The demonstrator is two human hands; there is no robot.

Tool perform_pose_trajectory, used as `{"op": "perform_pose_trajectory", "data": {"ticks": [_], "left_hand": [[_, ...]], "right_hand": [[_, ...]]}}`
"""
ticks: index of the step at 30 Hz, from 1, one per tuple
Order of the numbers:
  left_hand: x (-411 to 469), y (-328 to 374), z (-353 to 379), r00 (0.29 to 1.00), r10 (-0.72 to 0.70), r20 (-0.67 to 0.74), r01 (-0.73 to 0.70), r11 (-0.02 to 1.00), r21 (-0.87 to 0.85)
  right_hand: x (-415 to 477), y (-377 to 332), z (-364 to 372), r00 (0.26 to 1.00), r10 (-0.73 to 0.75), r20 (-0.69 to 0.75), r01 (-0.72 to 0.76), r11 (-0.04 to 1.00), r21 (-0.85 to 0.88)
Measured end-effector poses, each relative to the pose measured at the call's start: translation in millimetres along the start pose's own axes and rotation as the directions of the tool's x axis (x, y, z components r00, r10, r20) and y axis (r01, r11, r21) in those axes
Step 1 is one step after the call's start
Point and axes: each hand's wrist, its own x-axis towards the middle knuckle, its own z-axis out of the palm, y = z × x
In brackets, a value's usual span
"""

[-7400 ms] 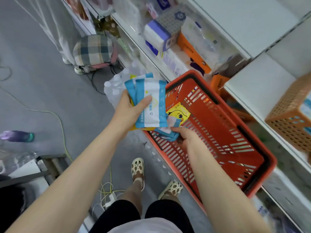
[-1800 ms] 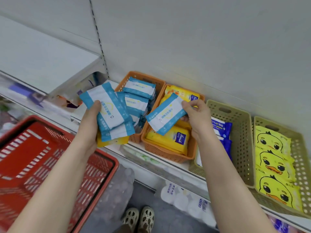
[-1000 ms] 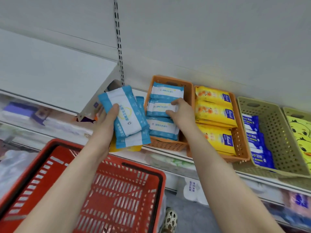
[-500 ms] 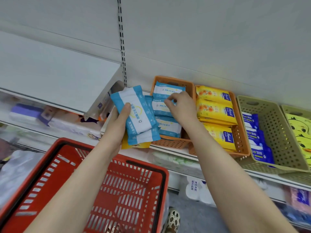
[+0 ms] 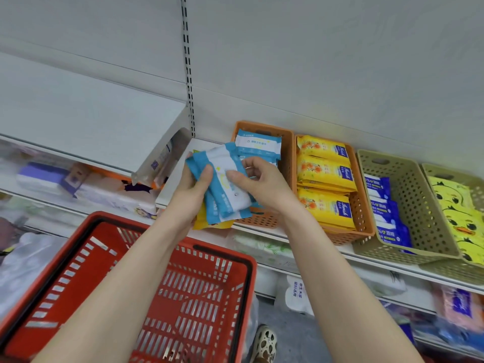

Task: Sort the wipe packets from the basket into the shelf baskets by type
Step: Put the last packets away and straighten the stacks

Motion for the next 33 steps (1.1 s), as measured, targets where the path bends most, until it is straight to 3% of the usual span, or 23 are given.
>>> {"op": "perform_pose_trajectory", "data": {"ticks": [4, 7, 9, 11, 17, 20, 22, 25, 30, 33], "left_hand": [[-3, 3, 6, 0.997, 0.061, -0.047, -0.061, 0.998, 0.016], [-1, 3, 5, 0.994, 0.05, -0.101, -0.052, 0.998, -0.019], [1, 2, -3, 0.985, 0.024, -0.171, -0.032, 0.998, -0.048], [2, 0, -15, 0.974, 0.004, -0.229, -0.018, 0.998, -0.057], [-2, -2, -34, 0.963, -0.021, -0.268, 0.0, 0.997, -0.076], [-3, -3, -34, 0.964, -0.036, -0.265, 0.014, 0.996, -0.084], [-3, -4, -34, 0.965, -0.048, -0.257, 0.027, 0.996, -0.082], [-4, -4, -34, 0.97, -0.07, -0.231, 0.05, 0.995, -0.088], [-3, -6, -29, 0.976, -0.099, -0.196, 0.087, 0.994, -0.069], [-2, -6, -27, 0.978, -0.095, -0.188, 0.088, 0.995, -0.045]], "right_hand": [[1, -10, -4, 1.0, 0.01, -0.012, -0.008, 0.988, 0.156], [11, -9, -18, 0.965, 0.009, -0.261, 0.057, 0.968, 0.244], [19, -3, -36, 0.872, -0.007, -0.489, 0.089, 0.985, 0.146], [21, 4, -53, 0.812, -0.027, -0.583, 0.029, 1.0, -0.006], [19, 26, -42, 0.908, -0.102, -0.406, -0.022, 0.957, -0.288], [23, 39, -22, 0.957, 0.014, -0.288, -0.123, 0.923, -0.365], [22, 43, -14, 0.971, 0.073, -0.229, -0.191, 0.812, -0.552], [19, 44, -10, 0.968, 0.05, -0.246, -0.223, 0.626, -0.747], [21, 47, -2, 0.931, -0.019, -0.366, -0.281, 0.603, -0.746], [23, 48, 0, 0.933, -0.019, -0.359, -0.292, 0.542, -0.788]]}}
